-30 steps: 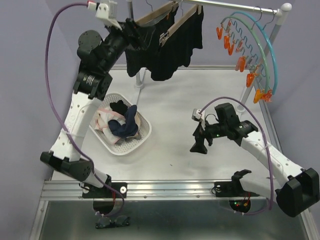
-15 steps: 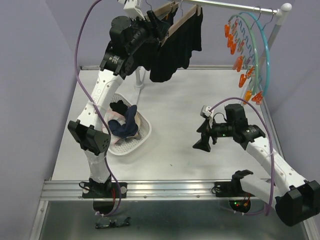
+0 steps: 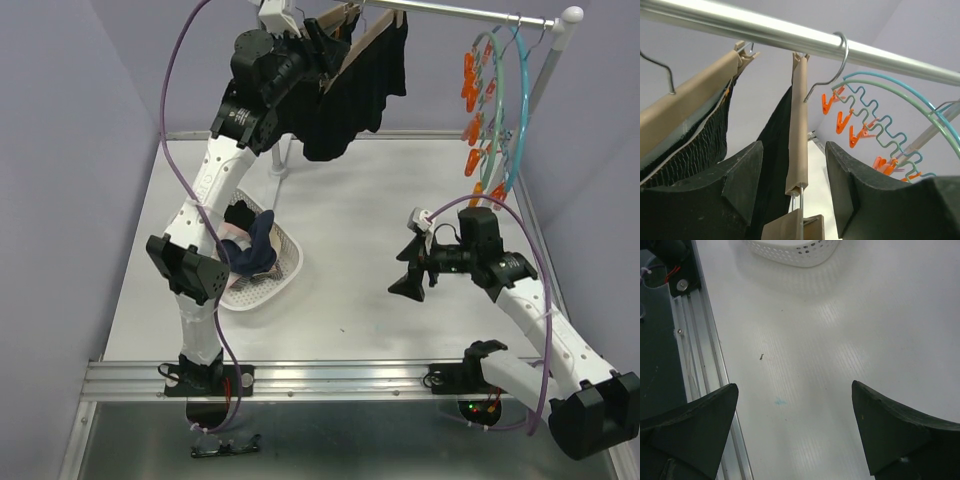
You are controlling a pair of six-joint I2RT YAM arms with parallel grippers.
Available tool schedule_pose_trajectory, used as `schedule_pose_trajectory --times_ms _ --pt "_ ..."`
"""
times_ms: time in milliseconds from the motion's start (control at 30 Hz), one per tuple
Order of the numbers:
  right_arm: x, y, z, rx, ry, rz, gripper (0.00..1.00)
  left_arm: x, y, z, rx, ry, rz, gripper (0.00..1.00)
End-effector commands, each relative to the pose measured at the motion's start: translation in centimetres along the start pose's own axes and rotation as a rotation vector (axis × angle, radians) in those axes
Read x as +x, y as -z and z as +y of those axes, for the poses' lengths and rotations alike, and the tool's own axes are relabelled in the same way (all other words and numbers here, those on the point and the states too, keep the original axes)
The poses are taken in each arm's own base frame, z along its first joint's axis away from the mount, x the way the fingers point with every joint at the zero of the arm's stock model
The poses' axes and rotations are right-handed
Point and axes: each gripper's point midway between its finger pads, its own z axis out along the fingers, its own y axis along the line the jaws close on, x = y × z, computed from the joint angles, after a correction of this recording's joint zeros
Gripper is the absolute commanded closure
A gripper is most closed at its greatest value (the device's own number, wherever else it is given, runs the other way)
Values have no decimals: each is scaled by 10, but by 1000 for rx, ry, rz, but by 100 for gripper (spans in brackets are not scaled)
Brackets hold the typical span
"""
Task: Remove the underwear clipped to the hanger
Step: Pick up the hanger from the clothesline.
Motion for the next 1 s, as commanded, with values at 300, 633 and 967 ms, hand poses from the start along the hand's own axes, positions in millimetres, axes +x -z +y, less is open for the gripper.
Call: schedule_pose_trajectory --times_ms 300,633,967 --pt "-14 9 3 -1 27 -69 0 -10 -12 -8 -49 -127 -74 38" --pt "-18 14 1 9 23 -90 0 9 -23 -2 -88 -175 -51 44" --pt "-22 20 0 17 16 -111 0 20 -31 2 -87 -201 -36 44"
